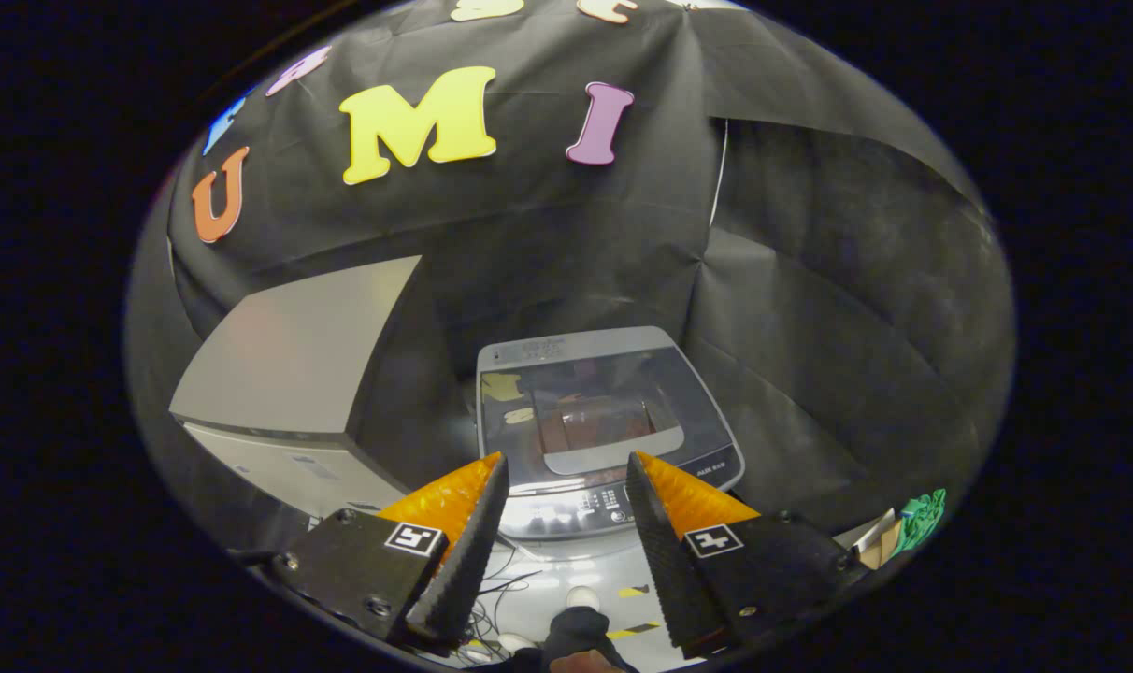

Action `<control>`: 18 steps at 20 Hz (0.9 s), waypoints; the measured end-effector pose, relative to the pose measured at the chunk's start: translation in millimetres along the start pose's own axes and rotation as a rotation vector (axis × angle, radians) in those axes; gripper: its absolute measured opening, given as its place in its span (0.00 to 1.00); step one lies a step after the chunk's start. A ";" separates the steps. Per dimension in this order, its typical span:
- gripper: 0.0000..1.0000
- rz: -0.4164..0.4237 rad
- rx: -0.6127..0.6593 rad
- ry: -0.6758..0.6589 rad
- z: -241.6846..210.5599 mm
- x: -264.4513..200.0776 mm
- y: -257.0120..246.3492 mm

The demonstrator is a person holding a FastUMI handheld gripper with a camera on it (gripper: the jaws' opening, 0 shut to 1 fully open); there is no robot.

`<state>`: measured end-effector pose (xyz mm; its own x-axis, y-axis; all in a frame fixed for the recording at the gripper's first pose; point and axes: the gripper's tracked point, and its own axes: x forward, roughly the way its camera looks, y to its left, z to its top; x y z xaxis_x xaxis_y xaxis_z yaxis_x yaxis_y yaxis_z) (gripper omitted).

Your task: Put the clothes into the washing machine and then close the washing machine lid.

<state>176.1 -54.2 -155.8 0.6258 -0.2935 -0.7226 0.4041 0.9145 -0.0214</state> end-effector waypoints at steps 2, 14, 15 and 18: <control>0.80 -0.011 -0.002 -0.024 2.9 -13.6 -5.2; 0.80 0.101 -0.118 -0.361 27.8 -153.9 -62.0; 0.80 0.115 -0.132 -0.387 26.9 -171.8 -76.0; 0.82 0.179 -0.159 -0.446 11.4 -226.6 -120.2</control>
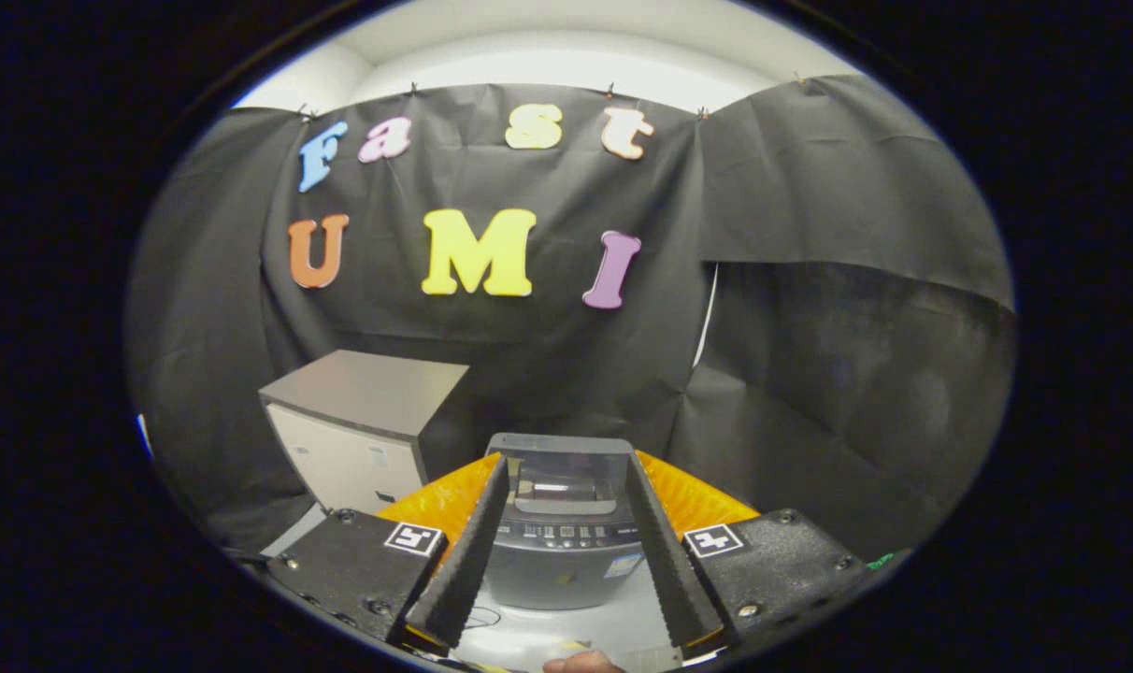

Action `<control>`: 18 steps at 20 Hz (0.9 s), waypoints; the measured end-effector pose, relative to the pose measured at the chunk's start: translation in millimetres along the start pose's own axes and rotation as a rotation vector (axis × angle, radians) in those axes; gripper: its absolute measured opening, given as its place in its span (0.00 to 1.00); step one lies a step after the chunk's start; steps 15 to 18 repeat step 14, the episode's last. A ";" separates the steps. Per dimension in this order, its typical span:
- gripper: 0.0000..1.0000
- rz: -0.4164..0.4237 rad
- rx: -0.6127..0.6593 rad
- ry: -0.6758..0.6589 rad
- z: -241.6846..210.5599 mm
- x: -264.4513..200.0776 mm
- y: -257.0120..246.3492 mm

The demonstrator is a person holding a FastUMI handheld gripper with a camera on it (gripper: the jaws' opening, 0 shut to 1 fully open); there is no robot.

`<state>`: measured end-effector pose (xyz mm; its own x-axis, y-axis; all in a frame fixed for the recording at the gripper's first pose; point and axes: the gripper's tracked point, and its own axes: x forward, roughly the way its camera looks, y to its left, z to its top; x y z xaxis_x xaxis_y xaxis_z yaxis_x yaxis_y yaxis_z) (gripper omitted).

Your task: Put the clothes into the washing machine and then close the washing machine lid.

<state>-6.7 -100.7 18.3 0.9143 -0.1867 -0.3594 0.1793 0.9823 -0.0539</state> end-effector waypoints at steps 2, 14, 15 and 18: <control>0.82 0.047 -0.004 -0.026 -9.7 -39.3 -20.2; 0.83 0.072 0.039 -0.219 -3.1 -173.5 -54.5; 0.83 0.072 0.039 -0.219 -3.1 -173.5 -54.5; 0.83 0.072 0.039 -0.219 -3.1 -173.5 -54.5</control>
